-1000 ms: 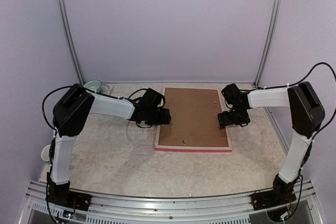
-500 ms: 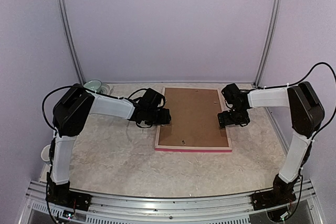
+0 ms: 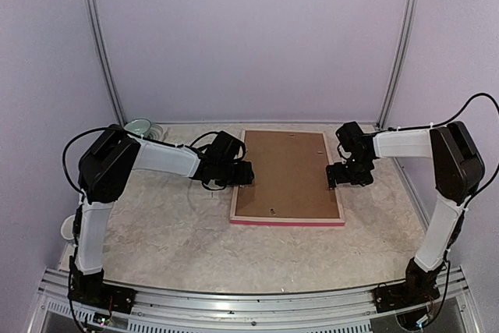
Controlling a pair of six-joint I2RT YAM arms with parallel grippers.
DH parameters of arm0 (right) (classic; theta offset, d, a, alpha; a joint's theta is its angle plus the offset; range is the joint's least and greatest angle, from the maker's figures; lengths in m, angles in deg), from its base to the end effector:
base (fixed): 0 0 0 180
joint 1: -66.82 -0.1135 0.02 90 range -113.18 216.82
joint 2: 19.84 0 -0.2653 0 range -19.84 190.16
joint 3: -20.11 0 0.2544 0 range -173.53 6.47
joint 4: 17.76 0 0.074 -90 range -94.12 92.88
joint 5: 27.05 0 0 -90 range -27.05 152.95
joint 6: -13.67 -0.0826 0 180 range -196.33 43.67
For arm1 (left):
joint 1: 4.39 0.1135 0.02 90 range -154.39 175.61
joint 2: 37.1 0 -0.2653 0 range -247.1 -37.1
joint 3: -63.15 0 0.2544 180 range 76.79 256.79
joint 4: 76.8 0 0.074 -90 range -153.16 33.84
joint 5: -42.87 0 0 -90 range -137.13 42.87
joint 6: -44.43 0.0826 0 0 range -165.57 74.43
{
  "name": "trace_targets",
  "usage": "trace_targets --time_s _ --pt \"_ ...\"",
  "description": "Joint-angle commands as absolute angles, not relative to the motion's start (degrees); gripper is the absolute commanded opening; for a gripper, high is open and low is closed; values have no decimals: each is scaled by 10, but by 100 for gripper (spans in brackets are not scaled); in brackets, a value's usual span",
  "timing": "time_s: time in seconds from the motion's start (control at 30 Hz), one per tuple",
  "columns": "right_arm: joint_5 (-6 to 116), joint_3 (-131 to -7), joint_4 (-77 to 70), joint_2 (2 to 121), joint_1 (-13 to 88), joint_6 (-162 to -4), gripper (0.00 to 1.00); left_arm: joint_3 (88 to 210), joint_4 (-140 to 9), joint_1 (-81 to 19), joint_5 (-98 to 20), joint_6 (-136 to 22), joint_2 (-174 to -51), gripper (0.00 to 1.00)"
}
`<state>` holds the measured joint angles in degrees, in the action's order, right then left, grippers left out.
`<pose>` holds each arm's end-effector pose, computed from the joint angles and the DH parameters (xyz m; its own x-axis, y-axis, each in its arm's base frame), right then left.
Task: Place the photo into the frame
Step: Press the fastener onto the backboard.
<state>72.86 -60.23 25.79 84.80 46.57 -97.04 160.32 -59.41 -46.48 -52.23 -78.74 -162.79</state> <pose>0.3591 0.1173 0.1216 -0.9118 0.0349 -0.4090 0.0453 0.9988 -0.0158 0.3812 -0.3344 0.0953 -0.7863 -0.0241 -0.6173 0.2288 0.9168 -0.3272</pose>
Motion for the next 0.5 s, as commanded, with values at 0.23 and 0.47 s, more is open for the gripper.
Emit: trace_targets --time_s 0.23,0.47 --pt "672 -585 225 823 483 -1004 95 1592 -602 -466 -522 -791 -1627 68" --pt "682 -569 225 825 484 -1016 86 1589 -604 -466 -523 -791 -1626 68"
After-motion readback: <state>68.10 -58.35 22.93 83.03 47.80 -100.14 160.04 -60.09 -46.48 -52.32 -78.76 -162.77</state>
